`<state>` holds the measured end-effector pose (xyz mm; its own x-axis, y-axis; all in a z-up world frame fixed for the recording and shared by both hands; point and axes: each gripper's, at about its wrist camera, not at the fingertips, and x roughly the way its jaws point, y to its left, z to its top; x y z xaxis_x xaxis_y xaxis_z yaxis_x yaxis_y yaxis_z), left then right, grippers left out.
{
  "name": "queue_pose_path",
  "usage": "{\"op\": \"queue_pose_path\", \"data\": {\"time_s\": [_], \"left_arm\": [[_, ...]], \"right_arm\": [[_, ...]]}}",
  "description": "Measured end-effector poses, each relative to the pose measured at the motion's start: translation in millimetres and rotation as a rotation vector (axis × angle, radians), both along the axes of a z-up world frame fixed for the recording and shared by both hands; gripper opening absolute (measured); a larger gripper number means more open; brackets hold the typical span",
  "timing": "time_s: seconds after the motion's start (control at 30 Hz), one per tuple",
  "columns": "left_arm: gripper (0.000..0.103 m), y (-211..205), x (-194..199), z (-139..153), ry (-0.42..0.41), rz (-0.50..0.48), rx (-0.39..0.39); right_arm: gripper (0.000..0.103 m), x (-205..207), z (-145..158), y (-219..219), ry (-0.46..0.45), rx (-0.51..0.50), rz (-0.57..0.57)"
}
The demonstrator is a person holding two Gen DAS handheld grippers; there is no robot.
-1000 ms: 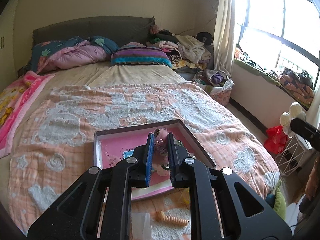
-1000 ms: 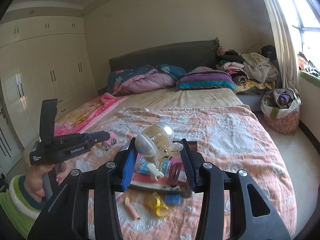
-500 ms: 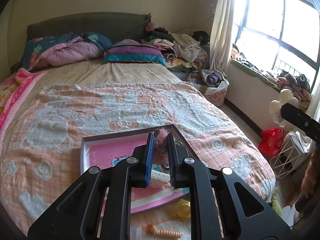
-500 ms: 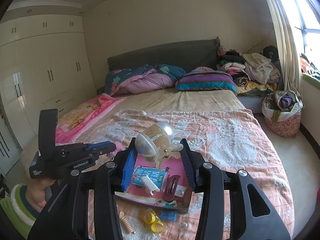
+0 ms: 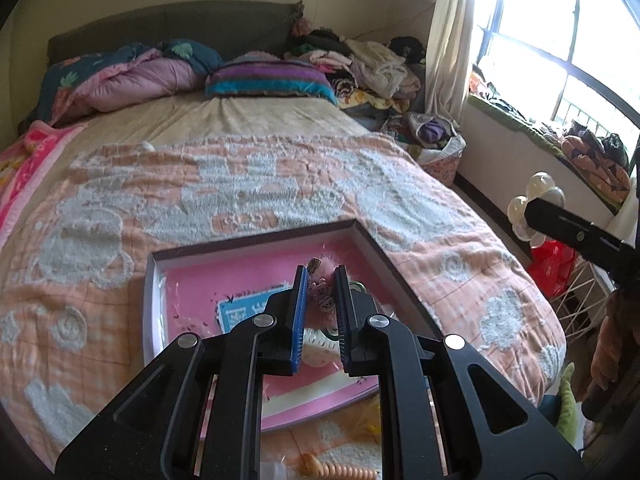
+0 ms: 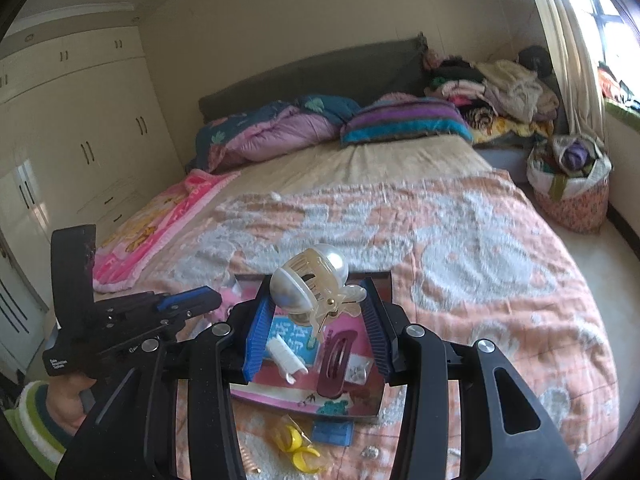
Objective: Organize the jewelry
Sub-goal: 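Carry the white clip to the tray with the right tool while the left carries the pink tie, then open the right tool to drop the white clip while the left releases the pink tie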
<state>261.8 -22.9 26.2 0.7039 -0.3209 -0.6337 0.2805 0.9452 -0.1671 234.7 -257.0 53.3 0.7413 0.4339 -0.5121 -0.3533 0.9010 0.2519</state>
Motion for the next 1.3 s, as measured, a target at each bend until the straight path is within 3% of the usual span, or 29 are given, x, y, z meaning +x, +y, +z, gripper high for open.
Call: {"op": "queue_pose_path", "data": {"time_s": [0.33, 0.63, 1.0, 1.13, 1.3], "left_arm": [[0.007, 1, 4, -44, 0.091, 0.000, 0.015], [0.007, -1, -3, -65, 0.129, -0.015, 0.051], [0.007, -3, -8, -72, 0.144, -0.018, 0.066], [0.007, -2, -8, -73, 0.141, -0.016, 0.067], [0.008, -4, -8, -75, 0.145, -0.014, 0.070]], "right_arm": [[0.042, 14, -62, -1, 0.115, -0.012, -0.021], [0.042, 18, -97, 13, 0.174, -0.063, -0.016], [0.044, 18, -107, 26, 0.175, -0.152, -0.041], [0.065, 11, -96, 24, 0.131, -0.150, -0.055], [0.069, -3, -80, 18, 0.092, -0.143, -0.052]]}}
